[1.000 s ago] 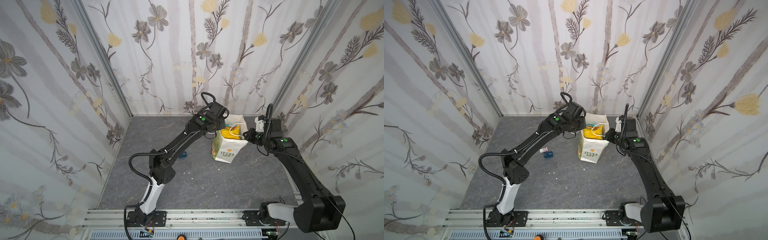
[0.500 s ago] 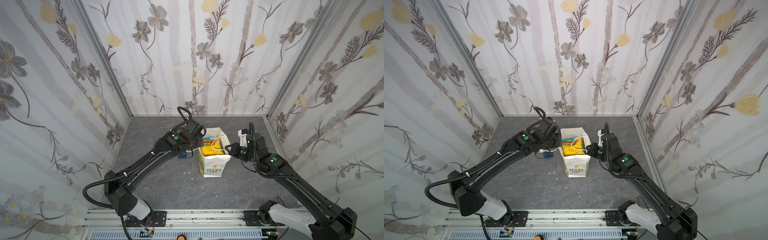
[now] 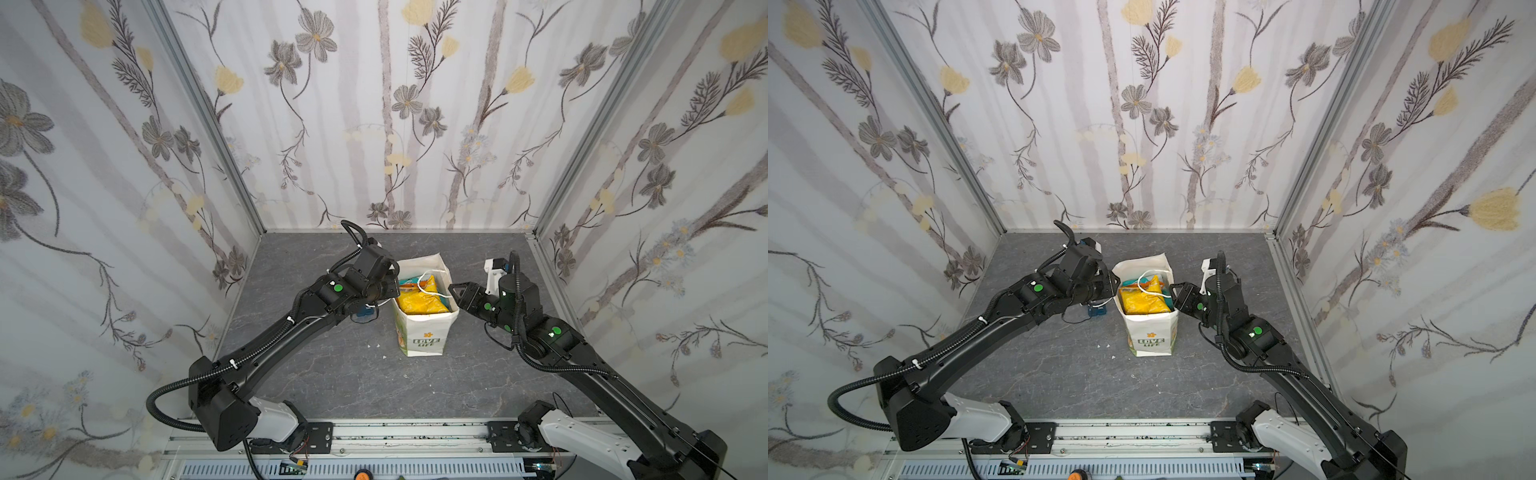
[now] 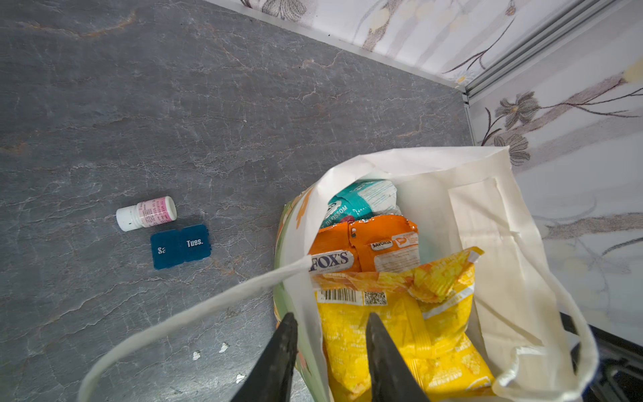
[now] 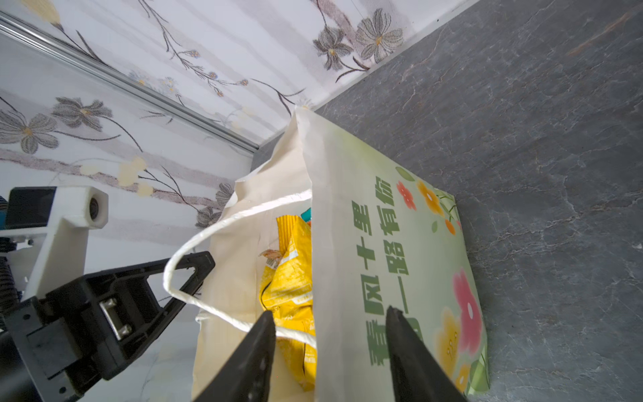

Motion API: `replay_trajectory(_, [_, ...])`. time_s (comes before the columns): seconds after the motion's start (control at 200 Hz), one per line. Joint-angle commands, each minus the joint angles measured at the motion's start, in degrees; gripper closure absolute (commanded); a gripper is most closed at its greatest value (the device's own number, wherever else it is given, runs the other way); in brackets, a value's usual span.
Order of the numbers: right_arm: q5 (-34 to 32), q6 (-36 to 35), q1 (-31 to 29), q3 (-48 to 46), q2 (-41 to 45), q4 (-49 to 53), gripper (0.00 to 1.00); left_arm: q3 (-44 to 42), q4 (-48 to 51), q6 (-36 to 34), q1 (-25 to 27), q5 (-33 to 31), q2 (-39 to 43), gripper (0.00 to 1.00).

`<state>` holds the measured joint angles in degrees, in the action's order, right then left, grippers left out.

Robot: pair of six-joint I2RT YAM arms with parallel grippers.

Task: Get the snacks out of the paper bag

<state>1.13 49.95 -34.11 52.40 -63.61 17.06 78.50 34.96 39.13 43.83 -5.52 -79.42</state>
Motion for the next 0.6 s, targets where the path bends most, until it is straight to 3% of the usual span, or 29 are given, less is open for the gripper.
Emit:
replay_trajectory(0.0, [-3.6,-2.0,-0.1,2.1,1.3,2.2,0.40,-0.3,-3.0,-1.2,0.0,-0.3,2.0,0.61])
replay_trajectory(0.285, [-3.6,-9.6,-1.1,10.8,4.3,5.2,0.33,-2.3,-7.5,-8.4,0.0,2.2,12.3,0.52])
replay_trajectory(0.46, [1.4,-15.4,-3.1,18.2,1.6,7.5,0.33,-2.2,-9.1,-14.4,0.1,5.6,17.4,0.52])
replay_trajectory(0.535, [6.7,-19.1,-4.1,21.2,-0.2,9.2,0.33,1.8,-5.8,-21.1,0.4,12.3,15.5,0.55])
replay_trajectory(0.595, [8.6,-21.1,-5.0,24.2,-1.4,12.3,0.32,7.6,0.9,-30.9,1.4,15.1,12.3,0.55])
